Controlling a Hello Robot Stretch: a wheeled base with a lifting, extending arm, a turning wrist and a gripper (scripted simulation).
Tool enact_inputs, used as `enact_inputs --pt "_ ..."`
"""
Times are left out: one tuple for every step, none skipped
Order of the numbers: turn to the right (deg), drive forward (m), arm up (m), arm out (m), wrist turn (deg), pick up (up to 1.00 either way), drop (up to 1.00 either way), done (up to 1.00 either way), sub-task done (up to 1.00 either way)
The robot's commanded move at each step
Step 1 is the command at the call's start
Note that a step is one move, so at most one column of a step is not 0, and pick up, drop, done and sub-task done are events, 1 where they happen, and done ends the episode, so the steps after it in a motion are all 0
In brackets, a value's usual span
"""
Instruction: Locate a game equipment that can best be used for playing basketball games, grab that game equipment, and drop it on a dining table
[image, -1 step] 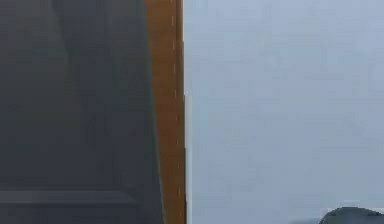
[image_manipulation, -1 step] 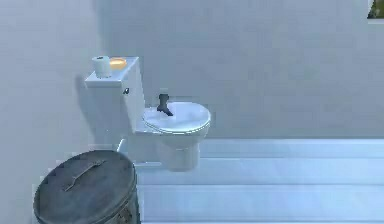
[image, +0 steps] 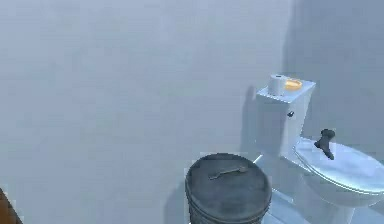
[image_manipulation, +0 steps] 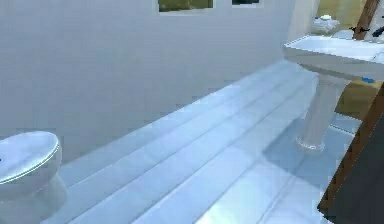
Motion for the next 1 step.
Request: enact_inputs --pt "45.0 0.0 0.0 0.0 0.0 0.0 0.0 0.0 0.0"
